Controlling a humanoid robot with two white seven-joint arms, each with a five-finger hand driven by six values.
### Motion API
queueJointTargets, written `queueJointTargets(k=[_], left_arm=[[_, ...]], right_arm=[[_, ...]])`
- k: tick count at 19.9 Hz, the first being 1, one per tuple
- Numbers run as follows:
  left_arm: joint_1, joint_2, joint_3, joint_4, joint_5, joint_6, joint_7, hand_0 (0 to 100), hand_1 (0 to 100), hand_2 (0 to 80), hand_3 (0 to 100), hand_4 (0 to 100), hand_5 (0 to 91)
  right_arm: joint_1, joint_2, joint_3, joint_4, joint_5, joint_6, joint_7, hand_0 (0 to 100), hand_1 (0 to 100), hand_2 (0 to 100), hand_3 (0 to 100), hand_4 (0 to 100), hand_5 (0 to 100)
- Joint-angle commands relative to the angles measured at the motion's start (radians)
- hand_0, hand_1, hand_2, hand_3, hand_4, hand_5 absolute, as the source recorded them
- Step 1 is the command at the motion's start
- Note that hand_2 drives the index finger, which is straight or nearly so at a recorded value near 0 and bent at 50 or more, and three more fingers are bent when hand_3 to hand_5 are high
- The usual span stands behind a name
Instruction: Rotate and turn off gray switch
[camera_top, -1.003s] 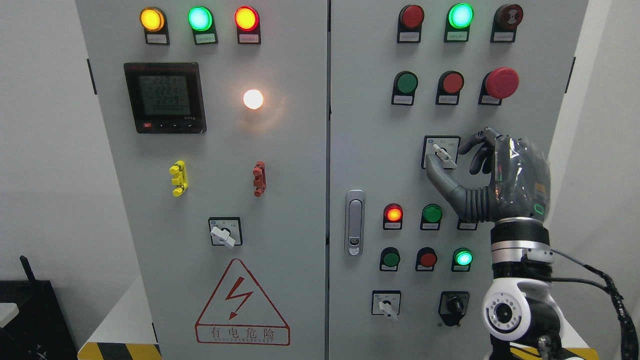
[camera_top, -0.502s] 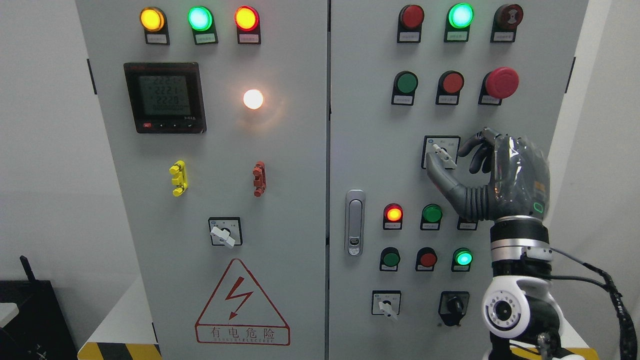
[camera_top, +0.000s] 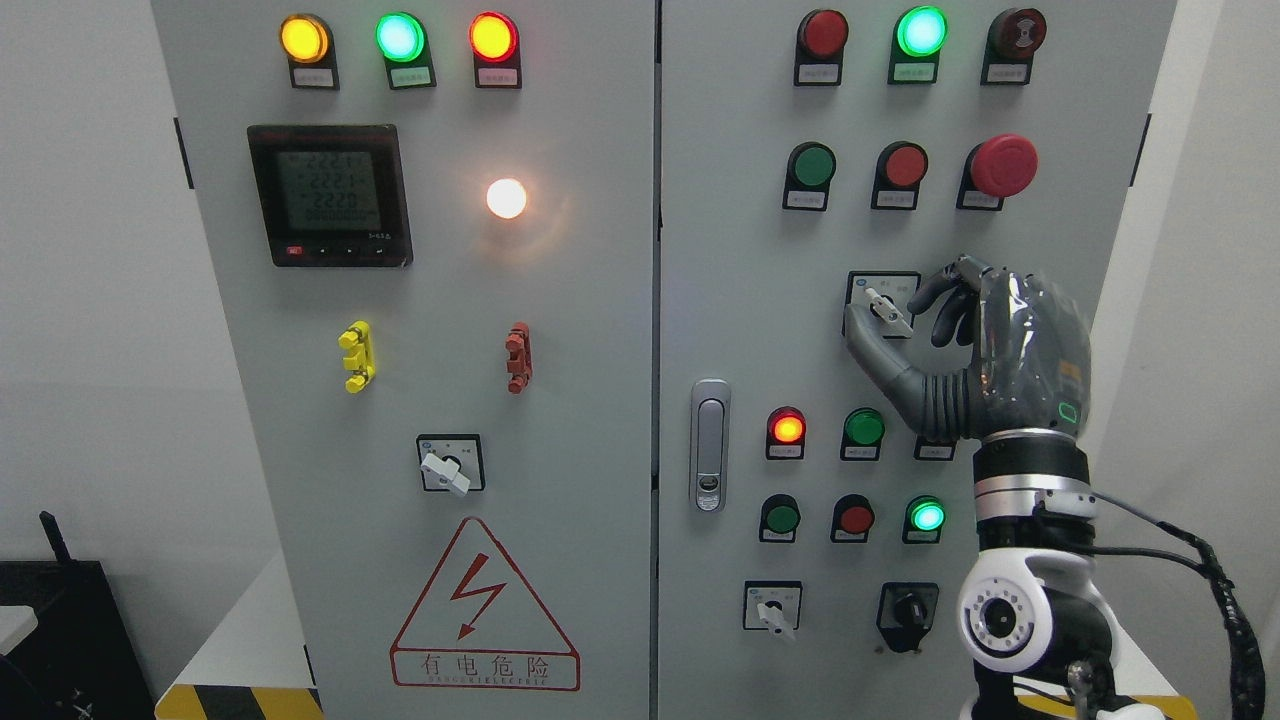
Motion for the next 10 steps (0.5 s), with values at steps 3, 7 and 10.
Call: queueJointTargets(k=[3,7,10], left_arm=[[0.0,0.0,-0.002,0.014,0.0,0.001,0.001,12,39,0.0,0,0,0.0],[0.0,0.0,-0.002,0.014,0.0,0.001,0.001,12,39,0.0,0,0,0.0],[0.0,0.0,-0.002,0.014,0.0,0.001,0.001,12,39,0.0,0,0,0.0]], right_arm=[[-0.008,0.002,-0.013,0.011,0.01,0.003,0.0,11,44,61,88,90,100],[-0.008,0.0,-0.013,0.013,0.01,0.012,0.0,18,46,62,88,90,100],[-0.008,0.0,-0.015,0.013,0.009,0.013,0.0,20,46,62,88,90,100]])
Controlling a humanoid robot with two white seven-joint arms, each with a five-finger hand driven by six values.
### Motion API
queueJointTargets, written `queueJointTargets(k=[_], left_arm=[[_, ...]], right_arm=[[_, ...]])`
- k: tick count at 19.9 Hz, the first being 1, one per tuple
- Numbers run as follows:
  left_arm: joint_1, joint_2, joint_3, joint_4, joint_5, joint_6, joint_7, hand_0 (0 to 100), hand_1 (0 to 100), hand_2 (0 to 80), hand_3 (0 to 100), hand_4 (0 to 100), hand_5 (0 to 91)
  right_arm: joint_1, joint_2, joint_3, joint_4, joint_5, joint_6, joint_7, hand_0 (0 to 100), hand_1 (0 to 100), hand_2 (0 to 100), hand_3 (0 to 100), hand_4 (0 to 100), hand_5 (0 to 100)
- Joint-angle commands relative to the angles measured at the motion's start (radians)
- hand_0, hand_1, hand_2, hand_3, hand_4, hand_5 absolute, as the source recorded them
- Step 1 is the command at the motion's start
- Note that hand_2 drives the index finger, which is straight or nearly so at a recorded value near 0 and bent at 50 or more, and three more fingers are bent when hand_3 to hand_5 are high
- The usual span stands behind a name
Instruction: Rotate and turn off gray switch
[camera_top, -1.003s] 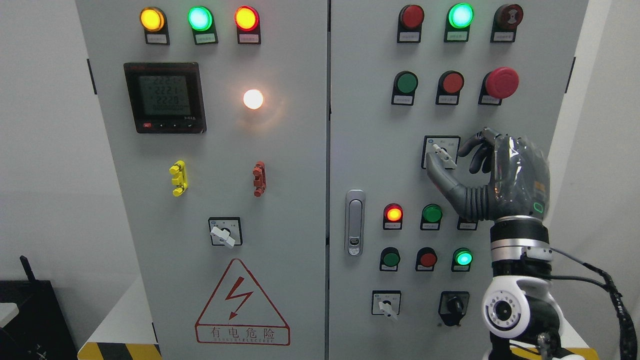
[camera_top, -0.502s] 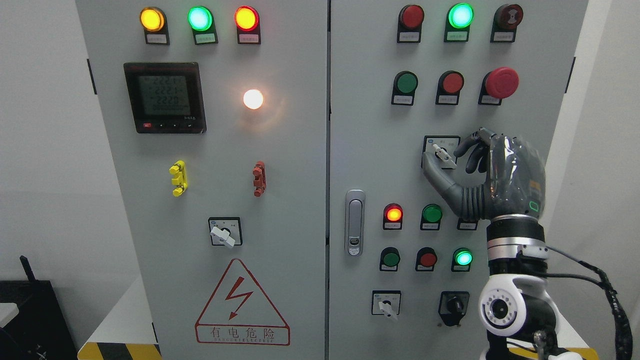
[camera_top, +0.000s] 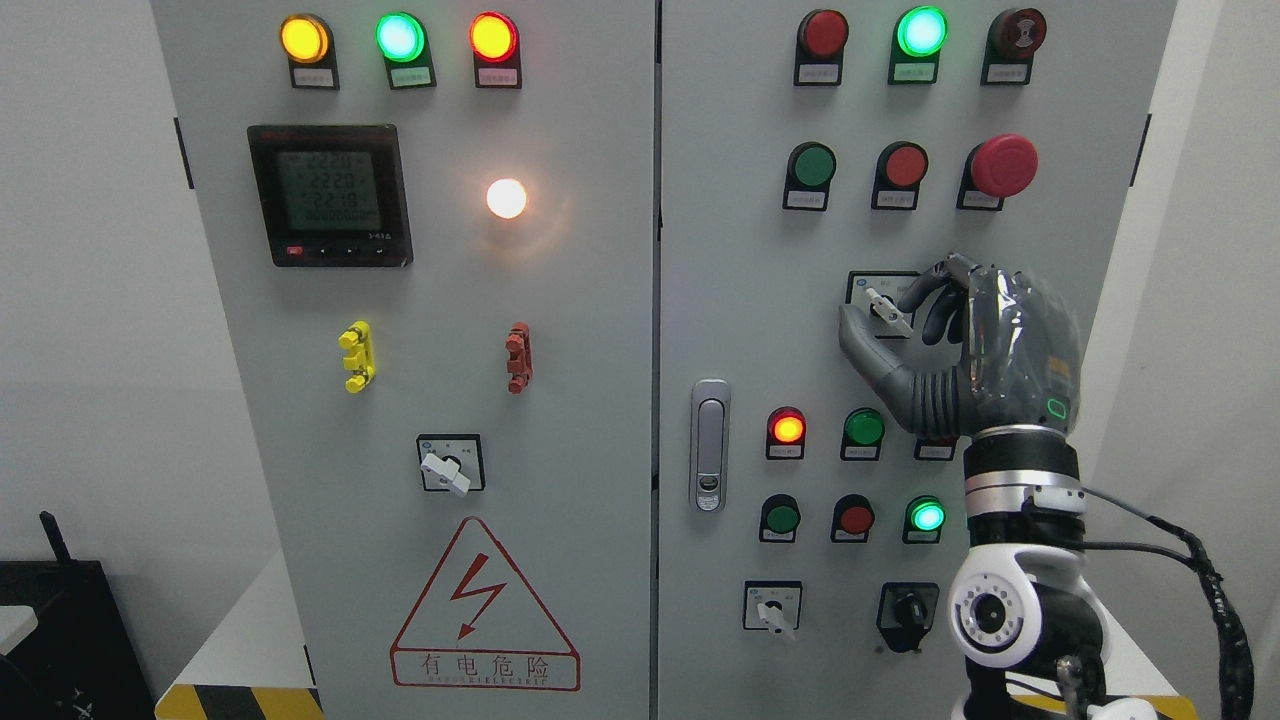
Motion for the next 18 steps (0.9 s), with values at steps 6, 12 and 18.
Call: queueJointTargets(k=[6,12,18], left_arm=[[0.0,0.0,-0.002,0.014,0.0,0.001,0.0,12,39,0.0,0,0,0.0],[0.0,0.0,-0.002,0.014,0.0,0.001,0.0,12,39,0.0,0,0,0.0],[0.0,0.0,-0.002,0.014,0.0,0.001,-0.001,12,39,0.0,0,0,0.0]], right_arm=[[-0.002,0.0,-0.026,0.008,0.002,0.003,-0.001,21,45,63,88,90,100],[-0.002,0.001,-0.026,0.01,0.002,0.003,-0.001,22,45,63,88,91,100],[-0.002,0.001,-0.024,0.01,0.002,0.003,-0.001,23,46,64,89,91,100]])
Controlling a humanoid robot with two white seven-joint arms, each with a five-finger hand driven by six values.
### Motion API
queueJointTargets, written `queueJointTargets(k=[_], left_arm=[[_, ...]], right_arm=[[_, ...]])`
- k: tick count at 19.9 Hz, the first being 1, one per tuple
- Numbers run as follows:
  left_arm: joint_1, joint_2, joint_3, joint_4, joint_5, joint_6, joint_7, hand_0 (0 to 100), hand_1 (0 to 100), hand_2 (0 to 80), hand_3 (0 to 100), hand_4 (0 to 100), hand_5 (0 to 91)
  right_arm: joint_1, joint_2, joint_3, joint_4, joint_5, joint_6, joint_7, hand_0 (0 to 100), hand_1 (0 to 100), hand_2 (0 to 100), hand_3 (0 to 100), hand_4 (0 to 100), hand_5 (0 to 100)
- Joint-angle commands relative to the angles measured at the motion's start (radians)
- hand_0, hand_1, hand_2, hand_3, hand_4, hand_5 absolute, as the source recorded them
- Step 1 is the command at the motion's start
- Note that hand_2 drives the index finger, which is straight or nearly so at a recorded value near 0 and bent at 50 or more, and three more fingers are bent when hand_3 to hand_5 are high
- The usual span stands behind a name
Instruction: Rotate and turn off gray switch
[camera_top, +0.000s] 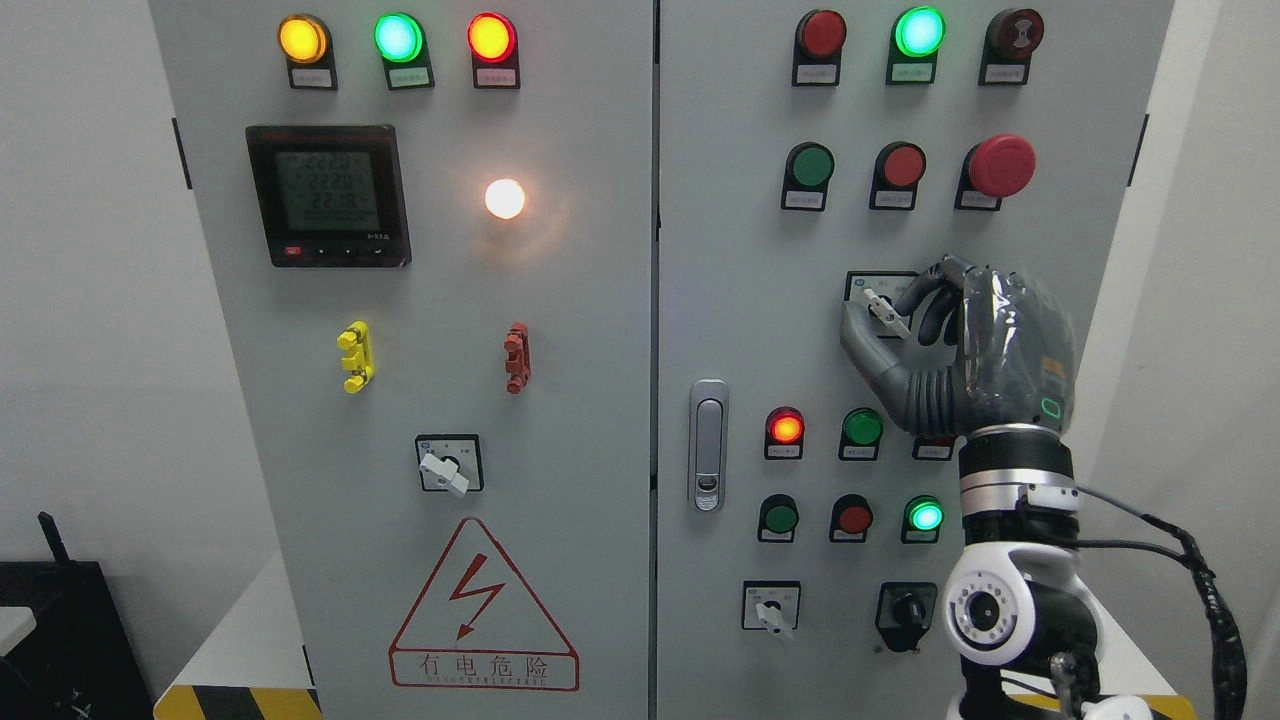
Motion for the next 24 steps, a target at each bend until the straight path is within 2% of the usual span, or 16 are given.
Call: queueJointTargets(k=[1,24], left_arm=[[0.0,0.0,-0.002,0.014,0.0,0.001,-0.002,12,39,0.0,0,0,0.0],[0.0,0.0,-0.002,0.014,0.0,0.001,-0.002,12,39,0.0,0,0,0.0]], right_arm=[[0.001,0.001,-0.031,0.003,0.0,0.0,-0.001,23,46,64,89,91,100],[-0.005,0.001,-0.031,0.009,-0.002,0.008,-0.001,27,44,67,90,91,100]])
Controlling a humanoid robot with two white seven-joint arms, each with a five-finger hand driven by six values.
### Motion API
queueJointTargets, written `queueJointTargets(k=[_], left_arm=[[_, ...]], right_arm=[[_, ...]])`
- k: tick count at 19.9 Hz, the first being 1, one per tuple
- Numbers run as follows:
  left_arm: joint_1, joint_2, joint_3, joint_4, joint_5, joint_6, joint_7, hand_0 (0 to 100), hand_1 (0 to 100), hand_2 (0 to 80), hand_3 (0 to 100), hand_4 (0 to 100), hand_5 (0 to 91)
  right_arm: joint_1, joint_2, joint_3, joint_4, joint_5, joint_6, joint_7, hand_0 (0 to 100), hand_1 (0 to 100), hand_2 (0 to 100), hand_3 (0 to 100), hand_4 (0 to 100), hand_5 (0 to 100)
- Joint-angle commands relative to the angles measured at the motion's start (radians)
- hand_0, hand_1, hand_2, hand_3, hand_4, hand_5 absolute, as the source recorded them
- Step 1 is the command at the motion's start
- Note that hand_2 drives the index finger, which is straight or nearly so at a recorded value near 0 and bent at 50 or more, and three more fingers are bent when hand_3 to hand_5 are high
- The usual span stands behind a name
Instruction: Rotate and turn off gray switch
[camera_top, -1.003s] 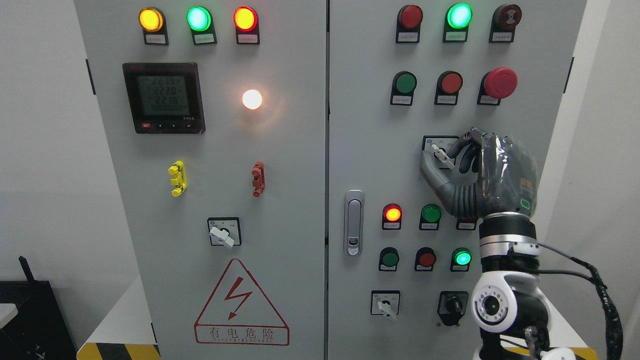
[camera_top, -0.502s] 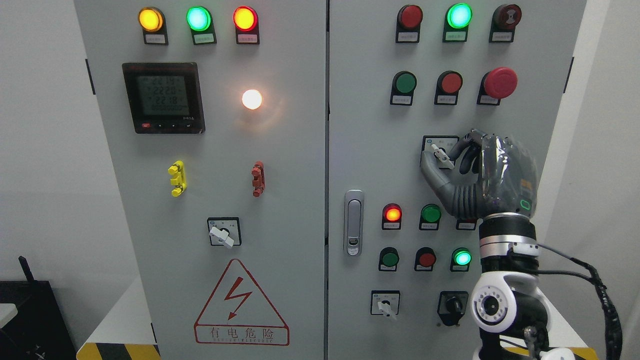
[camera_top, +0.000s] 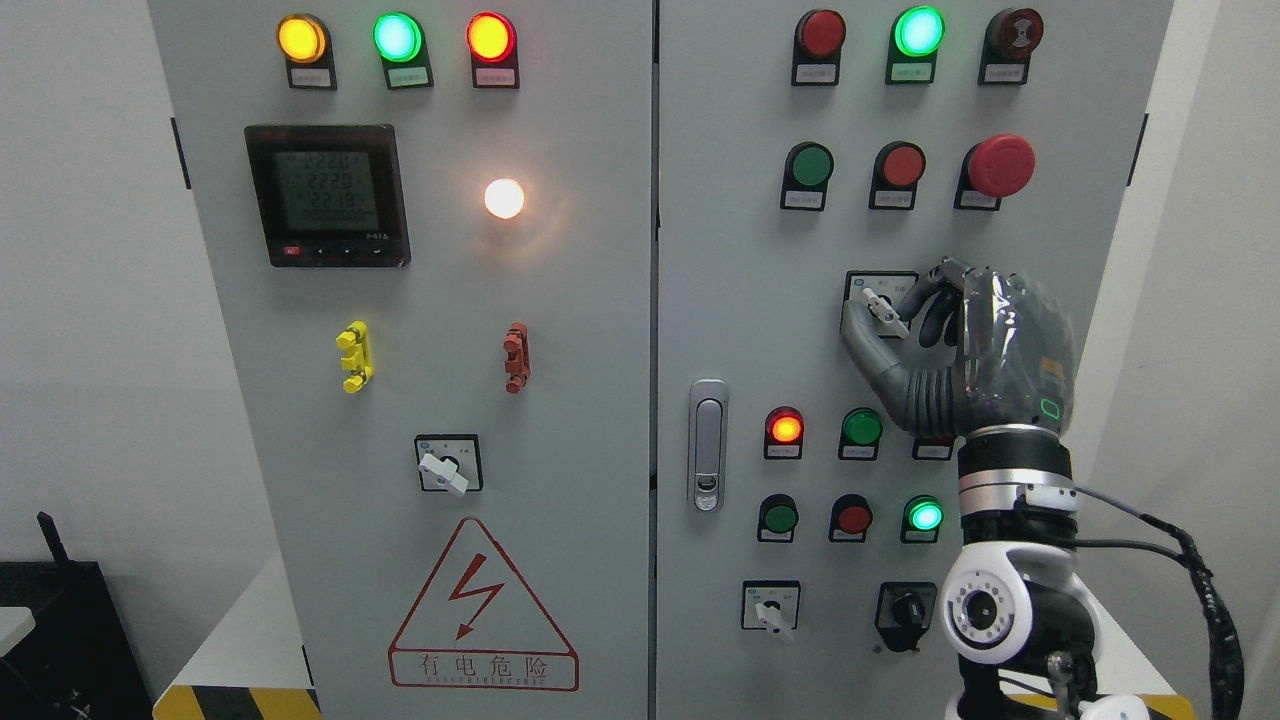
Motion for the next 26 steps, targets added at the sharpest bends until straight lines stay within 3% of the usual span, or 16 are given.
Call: queueJointTargets(k=[1,8,26], left_arm=[[0.0,0.0,-0.002,0.014,0.0,0.001,0.001,12,39,0.0,0,0,0.0],[0.0,0.0,-0.002,0.014,0.0,0.001,0.001,12,39,0.0,0,0,0.0],[0.0,0.0,-0.002,0.014,0.0,0.001,-0.001,12,39,0.0,0,0,0.0]], right_arm=[[-0.004,0.001,-0.032,0.005,-0.001,0.0,-0.001,27,44,67,90,91,100],[-0.002,0.001,-0.031,0.005,0.001,0.0,-0.001,35,43,67,91,91,100],[-0.005,0.001,-0.024,0.009,0.001,0.0,0.024,42,43,68,92,91,100]])
